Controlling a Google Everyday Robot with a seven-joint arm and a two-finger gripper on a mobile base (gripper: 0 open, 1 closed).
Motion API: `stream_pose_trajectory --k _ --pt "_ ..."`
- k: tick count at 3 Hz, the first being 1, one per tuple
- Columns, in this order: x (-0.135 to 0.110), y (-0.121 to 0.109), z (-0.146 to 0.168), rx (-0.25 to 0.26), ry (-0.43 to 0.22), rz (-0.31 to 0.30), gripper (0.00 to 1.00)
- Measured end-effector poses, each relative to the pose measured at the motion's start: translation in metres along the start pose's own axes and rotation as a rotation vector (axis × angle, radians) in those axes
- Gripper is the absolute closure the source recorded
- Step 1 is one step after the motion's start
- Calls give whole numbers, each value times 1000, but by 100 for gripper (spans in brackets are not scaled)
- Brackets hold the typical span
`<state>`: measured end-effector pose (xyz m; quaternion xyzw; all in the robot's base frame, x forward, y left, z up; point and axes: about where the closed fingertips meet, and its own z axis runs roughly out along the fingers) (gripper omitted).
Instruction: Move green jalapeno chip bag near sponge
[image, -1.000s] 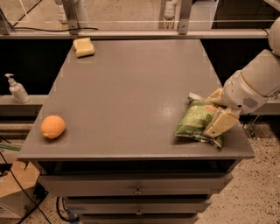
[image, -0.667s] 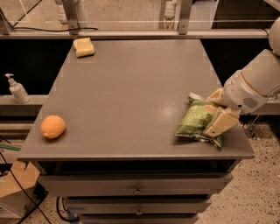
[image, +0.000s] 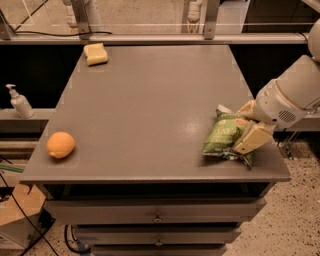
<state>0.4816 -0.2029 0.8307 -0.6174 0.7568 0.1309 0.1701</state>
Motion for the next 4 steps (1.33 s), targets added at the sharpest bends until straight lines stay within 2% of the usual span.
stream_pose_trajectory --k 3,4 --pt "-1 0 -1 0 0 0 12" --pt "-20 -7 -7 25 -71 -25 0"
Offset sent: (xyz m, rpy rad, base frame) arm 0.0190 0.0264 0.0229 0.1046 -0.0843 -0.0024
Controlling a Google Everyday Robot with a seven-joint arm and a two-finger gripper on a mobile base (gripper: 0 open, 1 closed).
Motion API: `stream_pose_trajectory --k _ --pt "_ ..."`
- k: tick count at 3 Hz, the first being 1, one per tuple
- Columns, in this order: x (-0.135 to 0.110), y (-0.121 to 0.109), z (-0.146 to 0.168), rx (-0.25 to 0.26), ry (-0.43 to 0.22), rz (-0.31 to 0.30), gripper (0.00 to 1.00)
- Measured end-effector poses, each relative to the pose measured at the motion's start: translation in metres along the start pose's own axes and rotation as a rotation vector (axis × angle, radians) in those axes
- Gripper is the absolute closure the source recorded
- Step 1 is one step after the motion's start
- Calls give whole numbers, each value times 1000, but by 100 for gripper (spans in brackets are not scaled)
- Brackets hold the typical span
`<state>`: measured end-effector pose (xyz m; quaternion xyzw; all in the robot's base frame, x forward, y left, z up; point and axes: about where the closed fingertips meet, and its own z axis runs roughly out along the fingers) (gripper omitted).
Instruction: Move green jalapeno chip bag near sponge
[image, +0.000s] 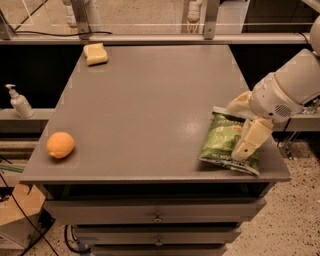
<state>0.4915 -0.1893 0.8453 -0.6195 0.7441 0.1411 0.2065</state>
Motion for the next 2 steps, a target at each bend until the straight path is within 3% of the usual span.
stream_pose_trajectory --k 2 --pt "-33 -12 -10 48 -102 -53 0"
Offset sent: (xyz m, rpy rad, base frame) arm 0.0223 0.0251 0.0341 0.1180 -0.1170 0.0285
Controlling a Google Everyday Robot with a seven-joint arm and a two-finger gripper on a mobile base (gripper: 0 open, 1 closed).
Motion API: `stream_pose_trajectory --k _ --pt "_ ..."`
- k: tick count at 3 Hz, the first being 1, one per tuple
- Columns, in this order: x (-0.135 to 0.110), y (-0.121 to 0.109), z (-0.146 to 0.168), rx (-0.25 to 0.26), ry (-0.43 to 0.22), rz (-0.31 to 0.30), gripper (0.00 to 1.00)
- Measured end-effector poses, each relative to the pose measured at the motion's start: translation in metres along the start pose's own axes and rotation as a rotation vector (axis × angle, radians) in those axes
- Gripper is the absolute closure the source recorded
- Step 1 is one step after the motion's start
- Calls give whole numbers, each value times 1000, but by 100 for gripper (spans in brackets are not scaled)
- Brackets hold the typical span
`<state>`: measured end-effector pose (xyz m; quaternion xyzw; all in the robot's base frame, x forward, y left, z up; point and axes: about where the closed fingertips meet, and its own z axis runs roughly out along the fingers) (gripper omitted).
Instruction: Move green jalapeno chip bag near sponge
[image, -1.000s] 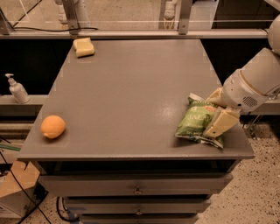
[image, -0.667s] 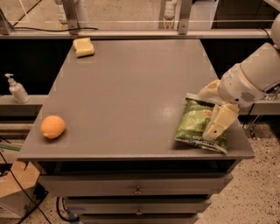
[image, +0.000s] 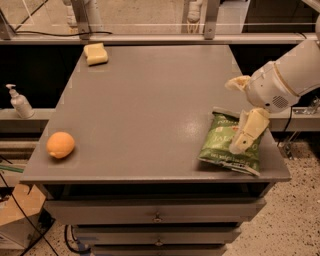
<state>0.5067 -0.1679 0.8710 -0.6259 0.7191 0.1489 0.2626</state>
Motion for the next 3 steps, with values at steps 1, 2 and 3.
stream_pose_trajectory --k 1,2,3 --pt "3 -2 2 4 -4 10 0" --pt "14 -3 7 5 -4 49 0" --pt "20 -3 10 9 7 65 16"
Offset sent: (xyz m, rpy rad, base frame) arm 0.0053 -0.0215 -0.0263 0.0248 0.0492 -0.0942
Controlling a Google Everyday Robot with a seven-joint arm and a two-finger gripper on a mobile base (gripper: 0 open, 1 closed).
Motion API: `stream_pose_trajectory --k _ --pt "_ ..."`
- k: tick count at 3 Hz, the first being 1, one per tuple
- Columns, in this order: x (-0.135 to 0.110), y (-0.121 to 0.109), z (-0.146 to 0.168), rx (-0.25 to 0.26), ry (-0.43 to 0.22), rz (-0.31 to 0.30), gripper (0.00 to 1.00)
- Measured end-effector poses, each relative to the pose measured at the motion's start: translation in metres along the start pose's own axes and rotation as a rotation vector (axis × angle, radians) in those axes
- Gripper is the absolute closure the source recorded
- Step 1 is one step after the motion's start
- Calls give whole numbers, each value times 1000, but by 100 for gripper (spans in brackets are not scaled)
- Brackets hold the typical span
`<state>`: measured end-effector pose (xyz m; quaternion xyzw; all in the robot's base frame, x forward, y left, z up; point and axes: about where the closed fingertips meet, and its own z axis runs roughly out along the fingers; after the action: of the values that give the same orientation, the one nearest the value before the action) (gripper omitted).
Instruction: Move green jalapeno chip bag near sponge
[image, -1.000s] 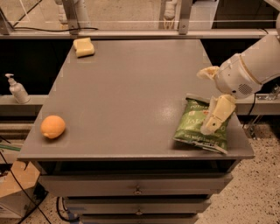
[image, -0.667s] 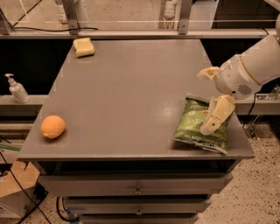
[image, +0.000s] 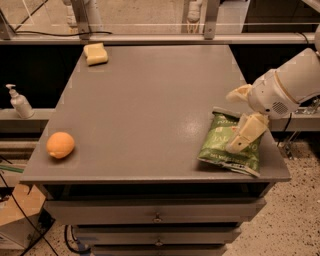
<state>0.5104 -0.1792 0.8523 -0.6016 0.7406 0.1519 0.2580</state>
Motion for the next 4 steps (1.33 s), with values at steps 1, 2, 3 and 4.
stream_pose_trajectory --k 1,2,3,4 --pt "0 1 1 4 5 1 38" --pt "-10 3 -5 19 9 -28 62" --pt "-21 2 -8 22 15 -60 85" --pt "-31 -4 -3 5 17 -88 100"
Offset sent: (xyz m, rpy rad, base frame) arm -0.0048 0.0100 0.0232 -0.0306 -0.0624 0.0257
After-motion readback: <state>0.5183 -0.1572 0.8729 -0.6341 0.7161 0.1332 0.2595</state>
